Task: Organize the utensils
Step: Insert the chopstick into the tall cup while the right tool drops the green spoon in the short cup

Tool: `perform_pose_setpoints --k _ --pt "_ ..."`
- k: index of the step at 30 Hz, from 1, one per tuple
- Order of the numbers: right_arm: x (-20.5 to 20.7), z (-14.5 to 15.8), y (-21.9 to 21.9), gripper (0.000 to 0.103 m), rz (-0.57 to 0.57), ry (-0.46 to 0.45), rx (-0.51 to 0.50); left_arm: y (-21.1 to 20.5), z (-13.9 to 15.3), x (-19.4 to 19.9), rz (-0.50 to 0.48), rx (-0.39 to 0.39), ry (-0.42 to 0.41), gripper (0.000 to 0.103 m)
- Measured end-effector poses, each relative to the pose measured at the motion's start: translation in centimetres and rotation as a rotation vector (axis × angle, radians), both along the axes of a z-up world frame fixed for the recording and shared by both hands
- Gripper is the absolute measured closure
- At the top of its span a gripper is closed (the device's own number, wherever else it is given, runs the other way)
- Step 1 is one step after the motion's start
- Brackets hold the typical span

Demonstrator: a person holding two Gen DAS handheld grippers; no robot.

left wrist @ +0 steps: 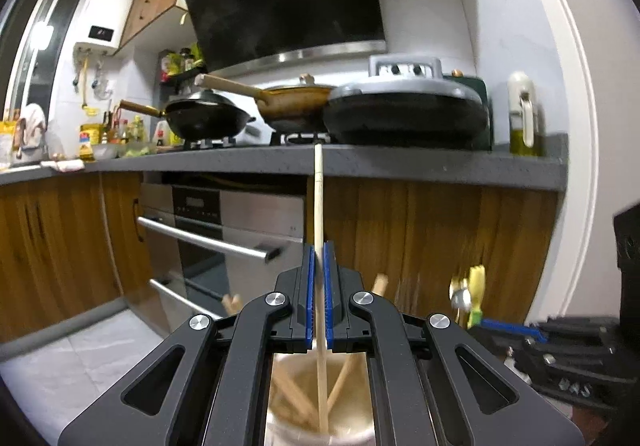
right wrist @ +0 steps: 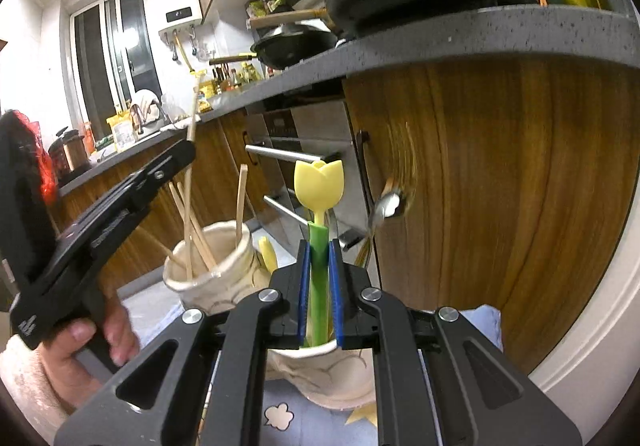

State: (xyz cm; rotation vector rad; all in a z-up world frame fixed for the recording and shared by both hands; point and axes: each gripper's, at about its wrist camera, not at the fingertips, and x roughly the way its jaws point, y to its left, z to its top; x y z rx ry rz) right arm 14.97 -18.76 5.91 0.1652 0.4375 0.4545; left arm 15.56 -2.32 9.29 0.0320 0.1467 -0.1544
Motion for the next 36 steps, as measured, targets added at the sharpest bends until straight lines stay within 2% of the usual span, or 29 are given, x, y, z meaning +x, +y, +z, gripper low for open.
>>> perform_pose_setpoints --k 4,13,15,17,19,22,27,31,33,35,36 --pt "-0.3 -0.7 0.4 0.094 0.002 0.010 -0.023 -0.1 -0.5 -2.1 -0.017 0.051 0.036 0.098" --pt "-0.5 -1.8 1.0 0.094 -0.005 0.039 -0.048 0.4 -2.2 -4.2 -0.020 0.072 0.182 0.098" --pt "-0.4 -1.9 1.0 0.094 -0.009 0.047 -0.046 0.5 -2.4 -4.1 -0.016 0.071 0.199 0.097" --pt "-0.4 -1.8 1.1 0.093 -0.004 0.054 -0.050 0.7 -2.6 -4.1 -0.012 0.069 0.214 0.089" --pt "-0.5 -1.8 1.1 0.089 -0.007 0.054 -0.058 0.9 -2.6 -4.1 -0.015 0.059 0.225 0.083" --pt "-0.9 -1.7 1.0 0.076 -0.010 0.055 -0.053 1.0 -2.5 -4.4 -0.017 0.055 0.224 0.083" --pt "-2.1 -1.6 0.5 0.074 -0.027 0.053 -0.051 1.5 -2.7 -6.0 -0.021 0.049 0.222 0.079" --pt "-4.0 -2.4 0.0 0.074 -0.039 0.058 -0.089 2.1 -3.8 -7.9 -0.013 0.051 0.243 0.079" --pt "-5.0 -3.2 -0.2 0.074 -0.040 0.064 -0.114 2.4 -4.7 -8.6 -0.009 0.045 0.261 0.076" --pt "-6.1 -4.0 -0.3 0.073 -0.054 0.058 -0.147 2.8 -5.7 -9.1 0.000 0.034 0.280 0.069" --pt "-6.5 -4.4 -0.3 0.069 -0.062 0.051 -0.161 2.9 -6.2 -9.3 0.005 0.029 0.290 0.067"
